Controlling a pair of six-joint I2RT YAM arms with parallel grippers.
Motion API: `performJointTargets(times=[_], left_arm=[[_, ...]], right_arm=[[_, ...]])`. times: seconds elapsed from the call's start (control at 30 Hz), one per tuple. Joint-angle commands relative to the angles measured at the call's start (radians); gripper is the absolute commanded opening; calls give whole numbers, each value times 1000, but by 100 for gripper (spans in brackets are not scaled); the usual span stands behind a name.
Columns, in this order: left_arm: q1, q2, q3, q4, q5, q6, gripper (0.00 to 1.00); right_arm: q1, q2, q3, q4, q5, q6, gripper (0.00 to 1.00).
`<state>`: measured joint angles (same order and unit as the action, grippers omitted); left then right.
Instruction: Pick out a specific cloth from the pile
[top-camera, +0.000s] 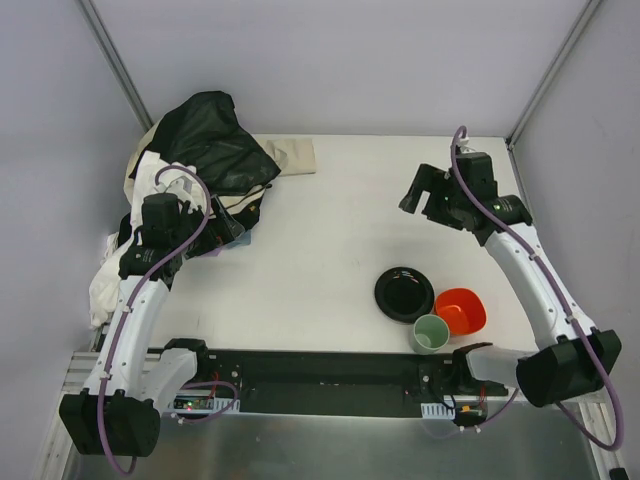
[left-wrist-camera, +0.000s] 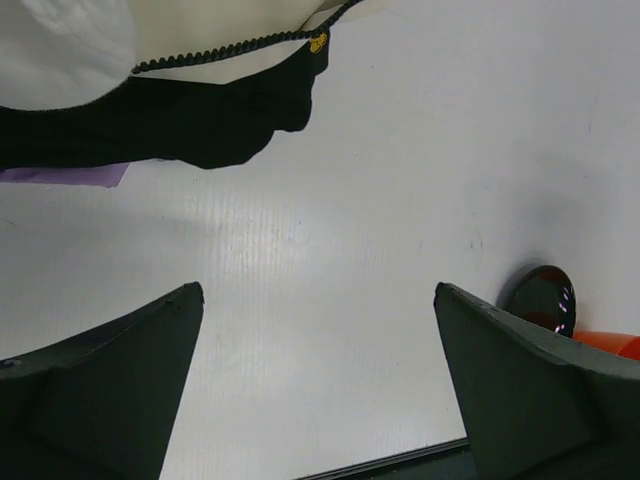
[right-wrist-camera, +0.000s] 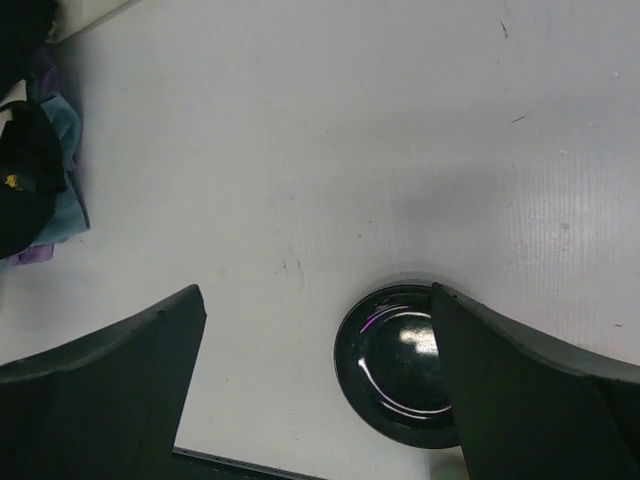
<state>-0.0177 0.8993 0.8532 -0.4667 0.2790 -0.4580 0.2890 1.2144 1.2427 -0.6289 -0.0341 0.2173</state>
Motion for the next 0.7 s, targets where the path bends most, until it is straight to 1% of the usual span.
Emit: performJointTargets(times=[0.0,0.03,0.07,0.27,0.33,0.4,0.57,0.67], left_arm=[[10,-8,33,-9,-9,36,99],[10,-8,35,-10,-6,44,99],[10,-2,40,-10,9,54,99],[10,64,84,-41,57,105,99],[-13,98,118,-82,-6,111,99],[-69,139,156,-128,-85,136,99],[-240,269,259,-231,-273,153,99],[-344,357,325,-277,-443,176,99]], right_arm=[[13,89,66,-40,45,71,96],[18,100,75,-41,45,56,96],[22,102,84,-40,8,39,96],[29,117,92,-41,23,-7,96],[30,129,96,-46,16,-12,96],[44,140,90,-45,13,-16,96],[82,163,90,-54,28,-30,96],[104,180,89,-57,62,-36,96]])
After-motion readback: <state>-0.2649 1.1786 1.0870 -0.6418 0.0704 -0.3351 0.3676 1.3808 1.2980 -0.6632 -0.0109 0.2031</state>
